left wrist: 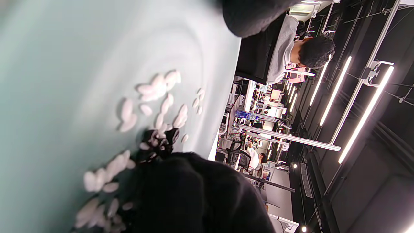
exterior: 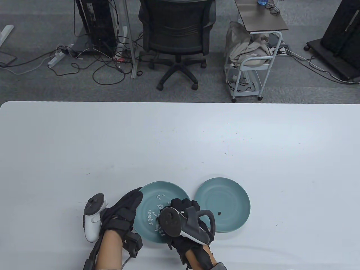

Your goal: Pick coffee beans with hand pinch into plate

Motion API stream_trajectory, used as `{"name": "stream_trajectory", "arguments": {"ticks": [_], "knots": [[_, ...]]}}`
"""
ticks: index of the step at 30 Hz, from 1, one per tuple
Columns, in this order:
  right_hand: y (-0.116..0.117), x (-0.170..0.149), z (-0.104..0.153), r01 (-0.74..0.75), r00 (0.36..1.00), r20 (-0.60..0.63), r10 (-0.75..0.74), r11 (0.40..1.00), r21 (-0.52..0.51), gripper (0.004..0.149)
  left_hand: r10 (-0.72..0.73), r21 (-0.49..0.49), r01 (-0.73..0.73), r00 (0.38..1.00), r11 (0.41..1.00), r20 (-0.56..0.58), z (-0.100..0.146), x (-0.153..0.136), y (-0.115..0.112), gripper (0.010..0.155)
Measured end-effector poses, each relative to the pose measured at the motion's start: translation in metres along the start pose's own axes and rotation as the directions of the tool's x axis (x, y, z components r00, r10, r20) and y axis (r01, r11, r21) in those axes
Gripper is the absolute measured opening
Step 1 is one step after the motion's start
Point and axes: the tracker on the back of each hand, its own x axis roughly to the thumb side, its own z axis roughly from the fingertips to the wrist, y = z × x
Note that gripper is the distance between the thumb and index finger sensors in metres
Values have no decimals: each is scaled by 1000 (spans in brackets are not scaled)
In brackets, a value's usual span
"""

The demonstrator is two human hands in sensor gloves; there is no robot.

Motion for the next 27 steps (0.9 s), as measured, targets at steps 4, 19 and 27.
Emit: {"name": "stream_trajectory", "arguments": {"ticks": [4,19,27], "knots": [[0,7,0,-48,999,5,48,998,-47,40,15,-7,-15,1000,1000,3,0,0,0,53],[-1,14,-3,-116,993,-21,118,991,66,41,6,-28,-6,1000,1000,-2,0,0,-1,53],[0,13,-4,-116,993,2,117,984,136,42,-17,-61,17,1000,998,-3,-1,0,-2,53]]}}
